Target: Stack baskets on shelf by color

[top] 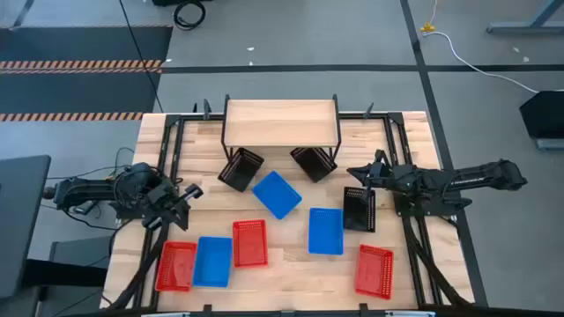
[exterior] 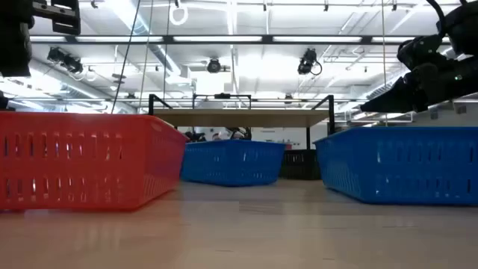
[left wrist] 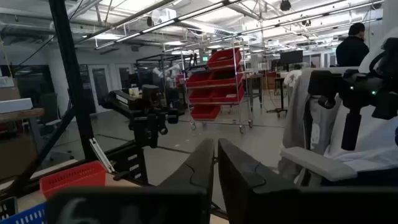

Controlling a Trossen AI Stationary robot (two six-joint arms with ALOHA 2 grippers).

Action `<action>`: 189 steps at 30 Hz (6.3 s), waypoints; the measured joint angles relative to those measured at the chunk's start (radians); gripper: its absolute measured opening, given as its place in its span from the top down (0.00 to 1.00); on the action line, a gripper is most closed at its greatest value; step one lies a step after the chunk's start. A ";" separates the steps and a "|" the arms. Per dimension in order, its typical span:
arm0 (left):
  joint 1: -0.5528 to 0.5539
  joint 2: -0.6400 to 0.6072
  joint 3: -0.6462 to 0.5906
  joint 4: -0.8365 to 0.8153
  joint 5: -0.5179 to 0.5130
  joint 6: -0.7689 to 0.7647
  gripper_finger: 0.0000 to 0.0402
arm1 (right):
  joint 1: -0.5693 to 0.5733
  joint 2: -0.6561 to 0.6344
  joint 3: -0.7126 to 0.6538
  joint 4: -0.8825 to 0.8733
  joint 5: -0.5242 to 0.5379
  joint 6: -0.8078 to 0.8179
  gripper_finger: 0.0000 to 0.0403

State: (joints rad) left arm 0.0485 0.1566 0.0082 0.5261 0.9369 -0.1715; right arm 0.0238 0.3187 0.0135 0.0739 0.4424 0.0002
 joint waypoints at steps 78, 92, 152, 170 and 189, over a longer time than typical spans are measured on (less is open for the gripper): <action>0.000 0.000 0.000 0.001 0.000 -0.003 0.93 | 0.000 0.000 0.000 0.000 0.000 0.000 0.96; 0.000 0.000 0.000 0.025 -0.005 -0.028 0.94 | -0.001 0.000 0.000 0.000 0.002 0.000 0.96; -0.012 0.426 0.369 -0.445 -1.239 0.059 0.53 | -0.012 0.637 0.776 -1.185 -0.215 0.575 0.57; -0.015 0.427 0.370 -0.515 -1.196 -0.001 0.53 | -0.065 0.893 0.716 -1.077 -0.241 0.303 0.58; -0.015 0.427 0.370 -0.574 -1.186 -0.019 0.53 | -0.109 1.002 0.638 -0.936 -0.330 0.314 0.56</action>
State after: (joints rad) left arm 0.0330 0.5835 0.3782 -0.0479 -0.2493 -0.1905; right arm -0.0847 1.3209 0.6514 -0.8626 0.1123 0.3141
